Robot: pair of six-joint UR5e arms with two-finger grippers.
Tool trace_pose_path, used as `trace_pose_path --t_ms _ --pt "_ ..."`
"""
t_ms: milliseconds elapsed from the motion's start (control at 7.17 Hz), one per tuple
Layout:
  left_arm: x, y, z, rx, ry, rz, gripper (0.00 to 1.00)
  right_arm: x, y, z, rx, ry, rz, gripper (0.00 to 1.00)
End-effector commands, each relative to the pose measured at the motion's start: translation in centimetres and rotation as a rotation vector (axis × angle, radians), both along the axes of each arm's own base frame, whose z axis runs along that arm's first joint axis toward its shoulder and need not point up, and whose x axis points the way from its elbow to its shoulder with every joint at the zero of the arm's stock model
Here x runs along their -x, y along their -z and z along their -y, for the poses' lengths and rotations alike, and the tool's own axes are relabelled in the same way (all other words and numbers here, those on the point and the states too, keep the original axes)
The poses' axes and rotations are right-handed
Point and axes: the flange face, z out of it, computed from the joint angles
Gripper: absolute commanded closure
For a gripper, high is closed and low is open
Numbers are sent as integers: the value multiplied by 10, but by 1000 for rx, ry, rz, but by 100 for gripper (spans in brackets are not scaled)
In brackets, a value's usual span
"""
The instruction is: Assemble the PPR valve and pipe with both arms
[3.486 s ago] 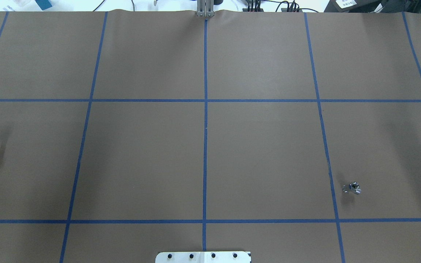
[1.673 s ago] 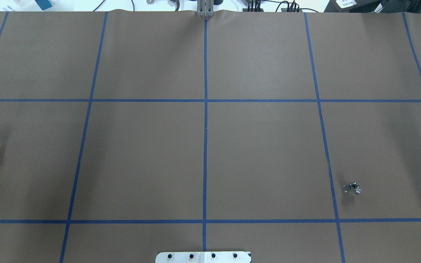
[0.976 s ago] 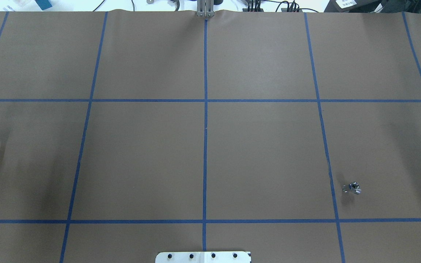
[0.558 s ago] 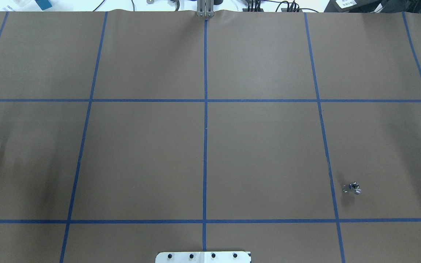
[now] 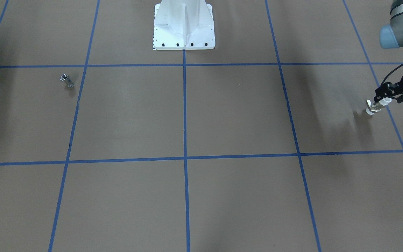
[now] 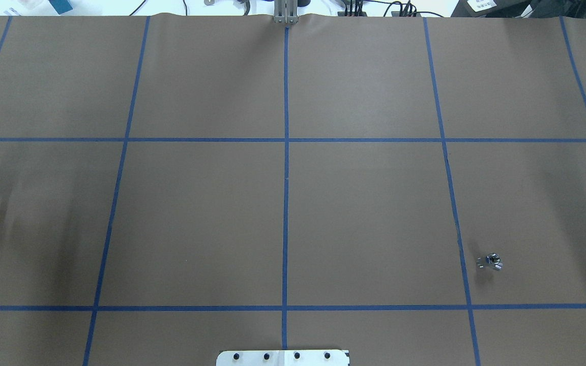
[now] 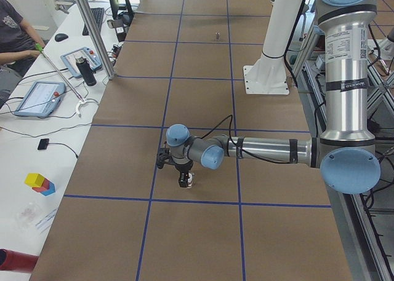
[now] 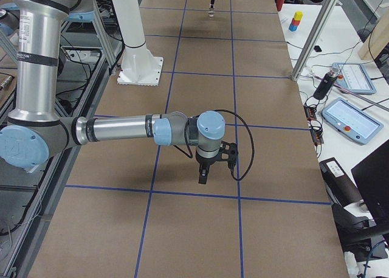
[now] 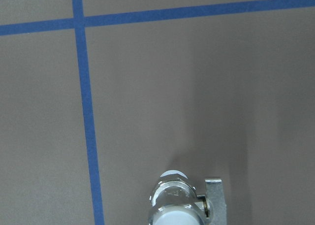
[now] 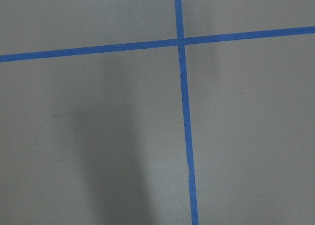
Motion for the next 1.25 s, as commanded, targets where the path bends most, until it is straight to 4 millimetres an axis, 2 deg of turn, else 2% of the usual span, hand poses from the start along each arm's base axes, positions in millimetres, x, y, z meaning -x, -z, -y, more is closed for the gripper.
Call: trace_pose_path --t_ms 0,139,418,697,837,1115 --pt "0 0 0 3 2 -2 71 0 1 0 -2 0 0 1" --pt "0 1 1 4 3 -2 100 0 1 0 -2 1 1 1" --pt "-3 7 7 11 13 -3 100 0 2 0 -4 1 2 1" --pt "-12 28 13 49 -6 -89 100 0 3 0 -5 1 2 1" --pt "-15 49 18 65 -6 -100 100 0 3 1 -12 2 2 1" --pt "-24 138 37 101 88 -123 100 0 2 -2 -78 2 8 1"
